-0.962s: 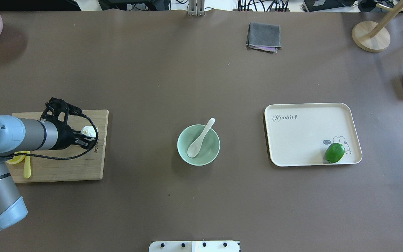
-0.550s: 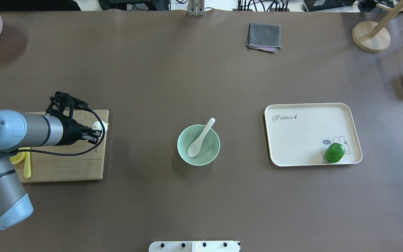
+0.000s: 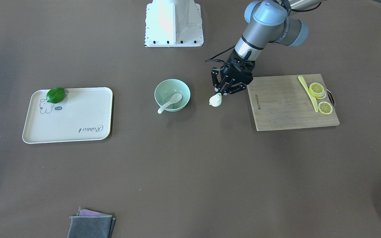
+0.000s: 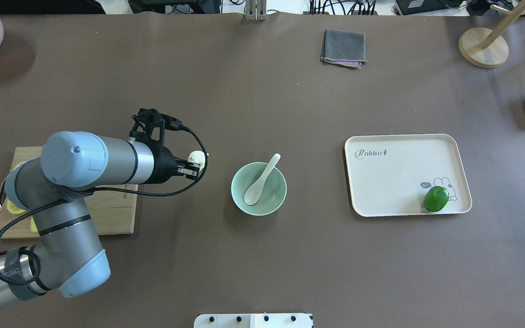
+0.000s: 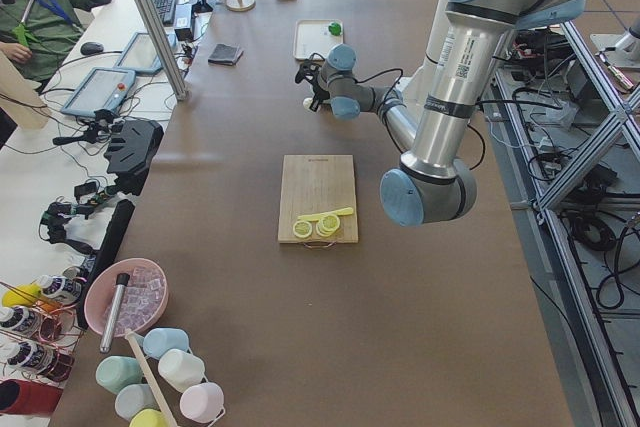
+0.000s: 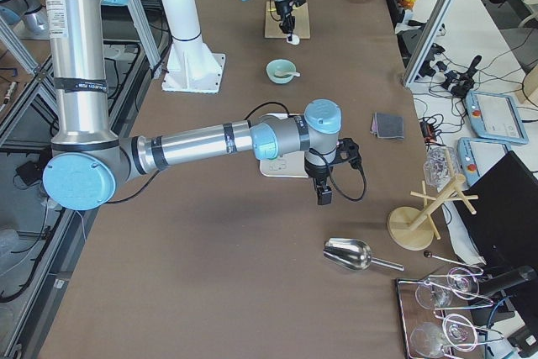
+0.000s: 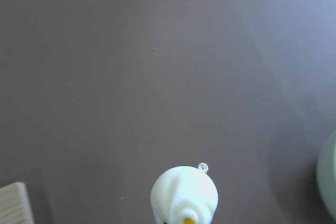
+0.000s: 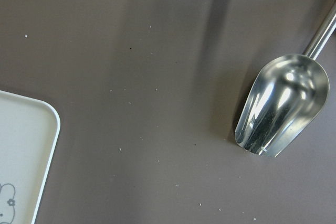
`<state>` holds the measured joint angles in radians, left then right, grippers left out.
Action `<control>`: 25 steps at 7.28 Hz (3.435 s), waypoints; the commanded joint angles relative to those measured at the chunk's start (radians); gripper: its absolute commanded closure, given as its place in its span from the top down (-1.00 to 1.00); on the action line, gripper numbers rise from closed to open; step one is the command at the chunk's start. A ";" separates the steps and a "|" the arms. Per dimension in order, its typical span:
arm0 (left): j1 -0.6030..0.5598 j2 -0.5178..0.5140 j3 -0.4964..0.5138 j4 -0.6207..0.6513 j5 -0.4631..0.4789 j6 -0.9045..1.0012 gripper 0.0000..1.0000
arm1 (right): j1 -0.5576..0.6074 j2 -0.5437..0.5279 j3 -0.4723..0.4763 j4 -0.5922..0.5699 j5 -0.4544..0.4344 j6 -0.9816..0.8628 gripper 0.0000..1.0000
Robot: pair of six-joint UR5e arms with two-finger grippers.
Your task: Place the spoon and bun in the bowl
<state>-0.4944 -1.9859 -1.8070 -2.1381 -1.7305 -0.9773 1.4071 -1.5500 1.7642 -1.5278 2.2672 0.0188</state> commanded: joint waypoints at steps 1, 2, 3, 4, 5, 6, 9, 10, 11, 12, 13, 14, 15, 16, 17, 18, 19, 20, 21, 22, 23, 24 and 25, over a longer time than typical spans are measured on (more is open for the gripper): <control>0.112 -0.112 0.050 0.013 0.096 -0.053 -0.71 | 0.003 -0.005 0.001 0.000 0.000 0.003 1.00; 0.117 -0.160 0.086 0.013 0.100 -0.073 -0.66 | 0.004 -0.007 0.000 0.000 0.000 0.003 1.00; 0.116 -0.162 0.095 0.013 0.101 -0.070 -0.01 | 0.004 -0.005 0.000 0.000 0.000 0.004 1.00; 0.115 -0.160 0.097 0.013 0.109 -0.069 0.95 | 0.004 -0.005 0.000 0.000 0.000 0.004 1.00; 0.117 -0.163 0.095 0.013 0.139 -0.075 0.96 | 0.004 -0.005 0.000 0.000 0.000 0.004 1.00; 0.117 -0.165 0.094 0.012 0.138 -0.078 0.96 | 0.004 -0.005 -0.002 0.000 0.000 0.004 1.00; 0.068 -0.154 0.057 0.062 0.106 -0.067 0.96 | 0.004 -0.016 -0.011 0.000 -0.006 0.001 1.00; -0.023 -0.146 0.016 0.193 -0.017 -0.061 0.96 | 0.004 -0.045 -0.009 0.002 -0.008 0.000 1.00; -0.115 -0.119 -0.035 0.311 -0.132 0.006 0.96 | 0.012 -0.073 -0.006 0.002 -0.006 -0.005 1.00; -0.222 -0.085 -0.067 0.407 -0.226 0.158 0.97 | 0.019 -0.109 -0.003 0.002 -0.003 -0.005 1.00; -0.340 -0.059 -0.078 0.502 -0.338 0.307 0.98 | 0.029 -0.140 -0.003 0.002 -0.003 -0.008 1.00; -0.459 -0.010 -0.093 0.562 -0.410 0.474 0.98 | 0.058 -0.159 -0.003 0.002 -0.002 -0.008 1.00; -0.587 0.054 -0.087 0.598 -0.494 0.652 0.99 | 0.079 -0.177 -0.005 0.002 -0.002 -0.010 1.00; -0.716 0.100 -0.071 0.668 -0.559 0.833 0.98 | 0.095 -0.200 -0.005 0.002 -0.002 -0.010 1.00; -0.834 0.120 -0.045 0.767 -0.578 1.041 0.98 | 0.111 -0.218 0.001 0.002 -0.002 -0.010 1.00; -0.936 0.151 -0.019 0.840 -0.578 1.216 0.98 | 0.122 -0.222 0.003 0.002 0.000 -0.008 1.00; -0.981 0.248 0.004 0.828 -0.569 1.343 0.98 | 0.122 -0.222 -0.003 0.000 0.003 -0.007 1.00; -1.004 0.280 0.062 0.814 -0.558 1.359 0.98 | 0.121 -0.222 -0.005 0.000 0.015 -0.005 1.00; -1.038 0.309 0.112 0.805 -0.543 1.353 0.98 | 0.121 -0.220 -0.008 0.000 0.021 -0.005 1.00; -1.049 0.317 0.138 0.804 -0.549 1.321 0.98 | 0.121 -0.220 -0.006 0.000 0.021 -0.005 1.00; -1.056 0.331 0.123 0.805 -0.535 1.304 0.98 | 0.121 -0.220 -0.008 0.000 0.021 -0.003 1.00; -1.058 0.334 0.095 0.804 -0.511 1.309 0.98 | 0.121 -0.220 -0.006 0.000 0.031 -0.003 1.00; -1.053 0.331 0.056 0.803 -0.482 1.307 0.98 | 0.121 -0.220 -0.006 0.000 0.055 -0.005 1.00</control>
<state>-1.5488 -1.6564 -1.7118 -1.3340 -2.2443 0.3325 1.5278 -1.7703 1.7574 -1.5279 2.3001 0.0149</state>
